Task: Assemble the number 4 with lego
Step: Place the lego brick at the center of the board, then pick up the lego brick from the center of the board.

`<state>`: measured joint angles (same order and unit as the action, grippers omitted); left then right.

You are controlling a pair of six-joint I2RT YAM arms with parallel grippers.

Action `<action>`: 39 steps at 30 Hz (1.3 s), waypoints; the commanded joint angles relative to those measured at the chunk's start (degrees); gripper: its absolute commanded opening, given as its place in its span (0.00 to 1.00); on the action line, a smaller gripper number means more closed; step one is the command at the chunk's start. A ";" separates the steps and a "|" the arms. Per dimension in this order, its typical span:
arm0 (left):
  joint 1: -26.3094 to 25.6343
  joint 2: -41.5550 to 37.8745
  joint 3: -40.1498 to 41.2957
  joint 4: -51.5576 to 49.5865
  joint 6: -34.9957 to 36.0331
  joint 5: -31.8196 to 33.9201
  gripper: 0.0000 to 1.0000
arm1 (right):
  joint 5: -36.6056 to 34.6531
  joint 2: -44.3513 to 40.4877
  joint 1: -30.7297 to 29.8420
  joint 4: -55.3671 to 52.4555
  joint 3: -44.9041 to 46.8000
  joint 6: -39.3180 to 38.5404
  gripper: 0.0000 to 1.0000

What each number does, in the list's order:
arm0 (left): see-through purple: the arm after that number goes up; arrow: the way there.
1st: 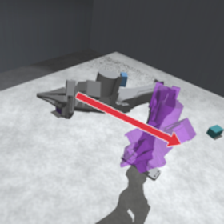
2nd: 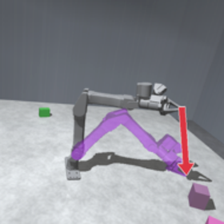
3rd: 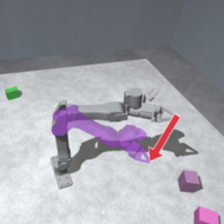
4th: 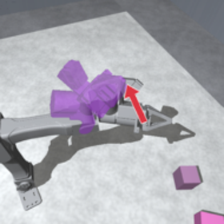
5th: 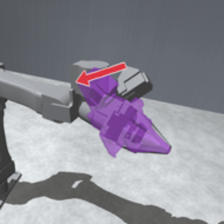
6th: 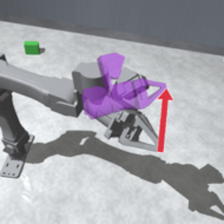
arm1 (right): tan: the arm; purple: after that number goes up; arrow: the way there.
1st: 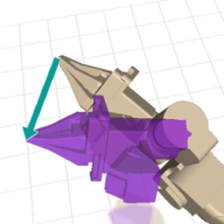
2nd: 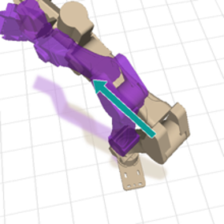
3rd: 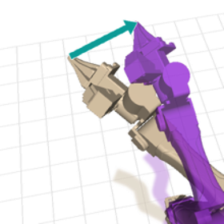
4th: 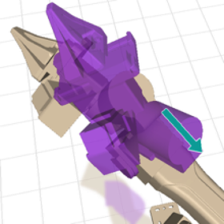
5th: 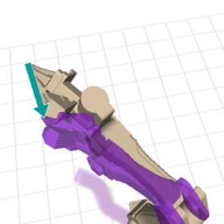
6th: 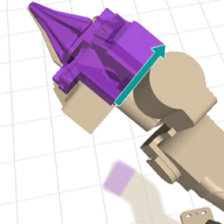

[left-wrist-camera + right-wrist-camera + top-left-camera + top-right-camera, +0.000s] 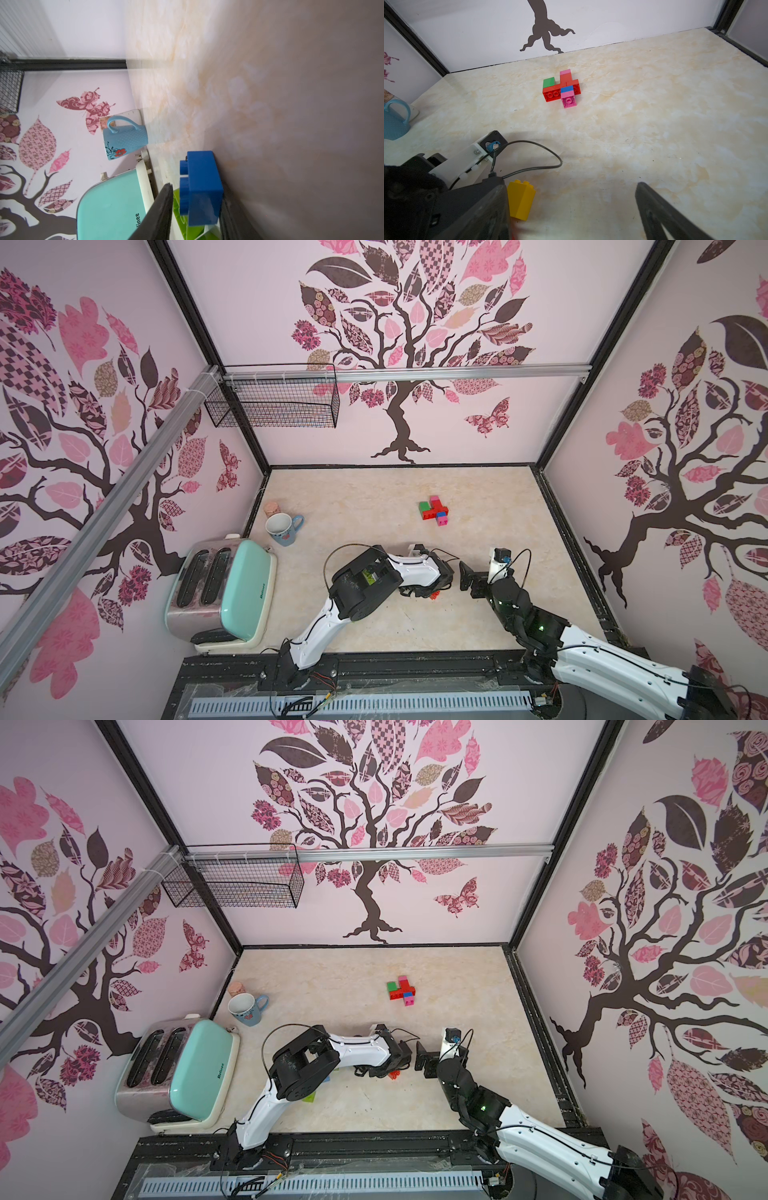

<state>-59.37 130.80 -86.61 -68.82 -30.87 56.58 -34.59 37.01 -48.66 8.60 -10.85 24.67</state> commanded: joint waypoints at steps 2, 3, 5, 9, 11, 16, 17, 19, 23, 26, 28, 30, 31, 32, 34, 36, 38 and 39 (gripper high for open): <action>0.07 -1.87 -1.37 1.67 0.39 -5.67 0.46 | -0.13 0.24 0.10 -0.84 -1.17 0.56 0.99; 0.09 -2.58 -1.38 1.82 0.50 -6.59 0.47 | -0.13 0.25 0.14 -0.86 -1.18 0.64 1.00; 0.05 -5.17 -1.06 2.66 0.94 -9.18 0.52 | -0.31 0.29 0.12 -0.85 -1.16 0.73 0.99; 0.59 -13.57 1.67 7.03 2.09 -15.82 0.64 | 0.25 1.00 0.10 0.06 -1.07 0.27 0.99; 1.68 -18.68 3.81 9.79 1.73 -19.78 0.71 | 1.12 1.98 0.13 0.92 -1.19 0.06 1.00; 6.68 -29.44 10.13 13.19 -3.46 -26.08 0.86 | 4.71 5.88 0.13 3.75 -2.62 -1.97 1.00; 8.17 -31.41 11.96 13.99 -5.11 -27.85 0.88 | 5.30 7.03 0.14 3.94 -3.31 -2.34 0.99; 10.68 -34.96 15.29 15.72 -8.68 -30.19 0.89 | 6.78 9.31 0.14 3.97 -5.01 -3.22 1.00; 15.80 -39.49 21.43 18.79 -17.71 -35.28 0.92 | 11.03 15.09 0.15 4.66 -8.61 -6.17 1.00; 20.85 -40.05 25.47 21.42 -24.44 -43.68 0.91 | 11.68 19.14 0.04 5.53 -10.68 -6.22 1.00; 23.05 -39.54 27.60 23.03 -27.06 -48.03 0.90 | 11.93 21.27 0.07 5.72 -11.81 -5.59 0.99; 23.51 -38.77 28.24 23.24 -28.95 -48.67 0.89 | 12.71 22.91 0.09 5.57 -12.83 -5.37 1.00; 23.80 -38.26 28.14 22.81 -29.94 -48.67 0.89 | 13.15 23.50 0.10 5.49 -13.19 -5.31 0.99; 24.14 -37.71 27.88 22.36 -30.84 -48.75 0.89 | 13.55 23.97 0.07 5.51 -13.48 -5.30 0.99; 24.78 -36.76 28.06 22.85 -31.44 -50.31 0.88 | 13.90 24.07 0.07 5.55 -13.52 -5.20 0.99; 25.31 -36.07 28.20 23.45 -32.40 -51.45 0.86 | 13.78 23.82 0.13 5.71 -13.32 -5.20 1.00; 25.53 -35.38 28.38 24.98 -32.18 -52.41 0.84 | 13.63 23.23 0.08 5.80 -12.99 -5.24 0.99; 25.54 -35.07 28.21 25.17 -32.19 -52.42 0.84 | 13.58 22.91 0.14 5.81 -12.80 -5.24 1.00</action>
<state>-34.28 94.54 -59.81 -45.89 -61.12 6.48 -21.17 60.47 -48.66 14.11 -22.59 19.46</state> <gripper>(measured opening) 0.842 0.995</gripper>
